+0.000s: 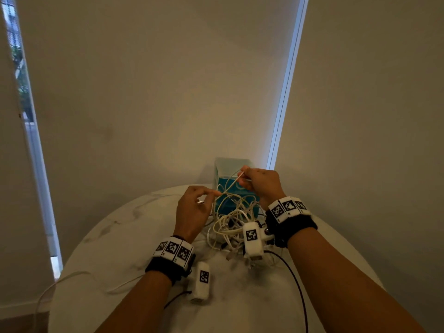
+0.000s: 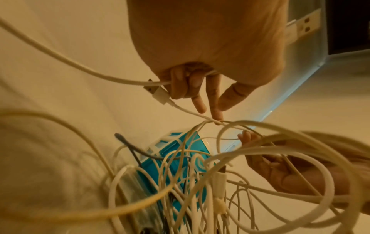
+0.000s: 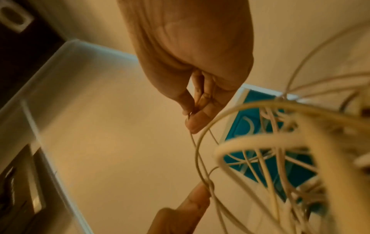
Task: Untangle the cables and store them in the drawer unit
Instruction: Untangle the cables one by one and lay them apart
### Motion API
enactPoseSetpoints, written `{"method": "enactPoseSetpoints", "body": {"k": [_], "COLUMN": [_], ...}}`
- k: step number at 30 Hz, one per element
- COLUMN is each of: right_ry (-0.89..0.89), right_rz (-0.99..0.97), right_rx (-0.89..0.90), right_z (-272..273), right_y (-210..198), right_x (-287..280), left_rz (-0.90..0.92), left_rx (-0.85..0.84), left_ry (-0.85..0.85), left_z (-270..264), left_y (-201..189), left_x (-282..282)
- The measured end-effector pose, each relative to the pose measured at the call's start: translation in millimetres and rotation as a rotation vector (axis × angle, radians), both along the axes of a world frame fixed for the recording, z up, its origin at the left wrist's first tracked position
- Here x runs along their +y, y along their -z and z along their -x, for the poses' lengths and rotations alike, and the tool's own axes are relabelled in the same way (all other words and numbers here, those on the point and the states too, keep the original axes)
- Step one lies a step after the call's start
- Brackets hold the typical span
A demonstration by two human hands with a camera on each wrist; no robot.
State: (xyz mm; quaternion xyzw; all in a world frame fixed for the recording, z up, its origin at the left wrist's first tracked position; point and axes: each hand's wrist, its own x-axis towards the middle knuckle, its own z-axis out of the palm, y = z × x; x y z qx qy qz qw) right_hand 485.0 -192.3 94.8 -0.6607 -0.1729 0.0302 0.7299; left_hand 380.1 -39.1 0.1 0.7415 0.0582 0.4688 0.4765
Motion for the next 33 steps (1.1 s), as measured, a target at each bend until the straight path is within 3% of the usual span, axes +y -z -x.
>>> {"method": "enactPoseSetpoints", "body": {"k": [5, 9, 13, 16, 19, 22, 24, 28, 33], "right_ry": [-0.129, -0.333, -0.174, -0.088, -0.001, 0.096, 0.113, 0.1, 0.188], "right_rz": [-0.005, 0.053, 0.055, -0.055, -0.217, -0.242, -0.183, 0.144, 0.153], "right_rx": [0.11, 0.181, 0.117, 0.105, 0.085, 0.012, -0.032, -0.203, -0.245], "right_z": [10.1, 14.1, 4.7, -5.9, -10.3, -10.5, -9.4, -11.2, -8.7], "right_y": [7.7, 9.3, 8.3, 6.0, 9.8, 17.9, 22.3, 26.2, 28.4], "right_x": [3.4, 1.7, -1.6, -6.6, -7.5, -2.4, 1.6, 7.7, 12.7], "left_rz": [0.032, 0.052, 0.029, 0.061, 0.108, 0.092, 0.067, 0.124, 0.078], "left_rx": [0.211, 0.296, 0.387, 0.413, 0.321, 0.247, 0.204, 0.198, 0.285], "left_ry": [-0.142, -0.061, -0.018, 0.007, 0.096, 0.13, 0.098, 0.052, 0.129], "left_z": [-3.1, -2.2, -1.4, 1.4, 4.0, 8.5, 8.7, 8.7, 11.8], "left_y": [2.7, 8.7, 10.0, 10.3, 5.8, -1.0, 0.1, 4.0, -1.2], "left_x": [1.3, 10.9, 17.3, 21.0, 18.7, 11.1, 12.0, 14.1, 11.0]}}
